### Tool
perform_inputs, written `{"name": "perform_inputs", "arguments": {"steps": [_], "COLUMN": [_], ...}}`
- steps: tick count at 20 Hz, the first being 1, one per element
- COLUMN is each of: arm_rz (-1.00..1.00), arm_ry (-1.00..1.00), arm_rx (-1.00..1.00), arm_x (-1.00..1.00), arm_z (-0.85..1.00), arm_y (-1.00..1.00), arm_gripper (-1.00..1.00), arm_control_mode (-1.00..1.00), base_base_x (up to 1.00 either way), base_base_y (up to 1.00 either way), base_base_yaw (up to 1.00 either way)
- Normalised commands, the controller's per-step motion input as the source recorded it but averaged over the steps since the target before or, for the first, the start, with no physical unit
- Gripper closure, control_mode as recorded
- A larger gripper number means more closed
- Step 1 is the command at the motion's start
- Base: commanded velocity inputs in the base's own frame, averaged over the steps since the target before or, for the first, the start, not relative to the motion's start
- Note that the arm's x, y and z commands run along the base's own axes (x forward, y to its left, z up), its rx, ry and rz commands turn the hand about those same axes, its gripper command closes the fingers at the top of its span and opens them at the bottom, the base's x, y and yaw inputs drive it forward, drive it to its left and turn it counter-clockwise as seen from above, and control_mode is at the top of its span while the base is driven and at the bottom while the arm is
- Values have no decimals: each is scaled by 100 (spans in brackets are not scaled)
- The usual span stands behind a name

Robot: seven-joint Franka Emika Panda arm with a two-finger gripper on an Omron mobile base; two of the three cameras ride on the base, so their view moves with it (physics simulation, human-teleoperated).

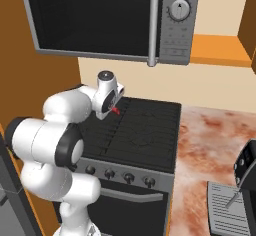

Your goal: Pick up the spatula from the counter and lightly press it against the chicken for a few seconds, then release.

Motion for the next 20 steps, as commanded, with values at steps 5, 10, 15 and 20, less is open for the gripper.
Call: {"name": "perform_inputs", "arguments": {"steps": [5,10,15,20], "arm_rz": [0,0,0,0], "arm_ry": [0,0,0,0], "arm_rx": [-2,-1,0,0], "arm_x": [21,22,19,17], "arm_z": [-2,-6,-12,-16], "arm_y": [0,0,0,0], "arm_gripper": [100,100,100,100], "arm_control_mode": [-100,-100,-100,-100], "base_base_x": [0,0,0,0], "base_base_y": [0,0,0,0], "base_base_yaw": [0,0,0,0]}}
